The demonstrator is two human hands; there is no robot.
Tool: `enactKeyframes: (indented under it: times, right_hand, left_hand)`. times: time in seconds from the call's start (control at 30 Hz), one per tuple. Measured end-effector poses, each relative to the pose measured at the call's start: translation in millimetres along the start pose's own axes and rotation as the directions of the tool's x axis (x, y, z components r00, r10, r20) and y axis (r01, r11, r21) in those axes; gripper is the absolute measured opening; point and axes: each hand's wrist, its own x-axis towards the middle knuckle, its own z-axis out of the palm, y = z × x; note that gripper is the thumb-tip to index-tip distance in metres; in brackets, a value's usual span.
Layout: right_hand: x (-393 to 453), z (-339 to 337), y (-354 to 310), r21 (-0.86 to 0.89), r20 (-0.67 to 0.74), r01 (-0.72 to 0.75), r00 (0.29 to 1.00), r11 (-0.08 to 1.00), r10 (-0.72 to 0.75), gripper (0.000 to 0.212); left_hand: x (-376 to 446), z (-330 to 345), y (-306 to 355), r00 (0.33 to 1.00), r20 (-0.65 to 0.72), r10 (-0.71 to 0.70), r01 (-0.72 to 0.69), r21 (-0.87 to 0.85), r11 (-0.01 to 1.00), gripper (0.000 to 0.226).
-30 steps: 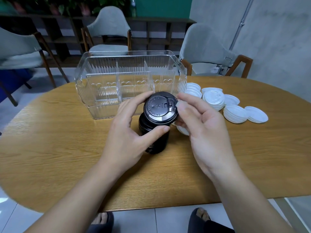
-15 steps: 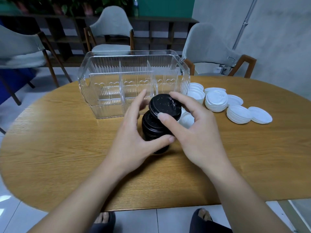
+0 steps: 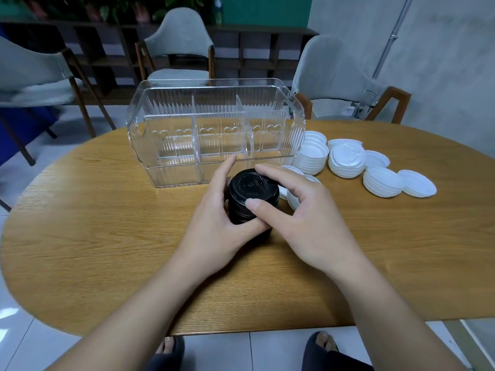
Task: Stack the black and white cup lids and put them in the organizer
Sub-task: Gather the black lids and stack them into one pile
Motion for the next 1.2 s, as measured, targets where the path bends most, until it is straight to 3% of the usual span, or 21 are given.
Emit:
enactKeyframes:
  times: [0.2,0.53,0.73,0.87,0.93,1.07,1.2]
  right_hand:
    - [5,-5,2,0.026,0.05,-0.036,0.998,0.999,0.035,0.06]
    - [0,6,6,0.032,-0.073,-0.061,0.995,0.998,0.063,0.062]
    - [-7,7,4,0.172,-0.01,-0.121,0.992,0.978,0.125,0.086]
    - [-18,2,6,0.27,-0.001,-0.224,0.972,0.936,0.233,0.08]
    - [-23,-2,6,0.271,0.002,-0.272,0.959,0.923,0.282,0.069]
    - [-32,2,6,0.301,0.076,-0.275,0.961,0.913,0.264,0.029]
    - [-30,17,3,0.35,0.072,-0.253,0.967,0.902,0.244,0.027]
  left_hand:
    - [0,0,0,0.999,-0.002,-0.033,0.033,0.006,0.999,0.118]
    - [-2,1,1,0.999,-0.017,-0.041,0.042,0.046,0.998,0.117]
    - [-5,0,4,0.998,0.026,-0.058,0.058,0.005,0.998,0.12]
    - [-17,-6,-4,0.994,0.059,-0.097,0.099,-0.03,0.995,0.128]
    - [-24,-10,-5,0.992,0.053,-0.111,0.112,-0.016,0.994,0.121]
    - [-34,-13,-2,0.997,0.059,-0.057,0.059,-0.027,0.998,0.072]
    - [-38,-16,1,0.996,-0.015,-0.089,0.088,-0.057,0.995,0.061]
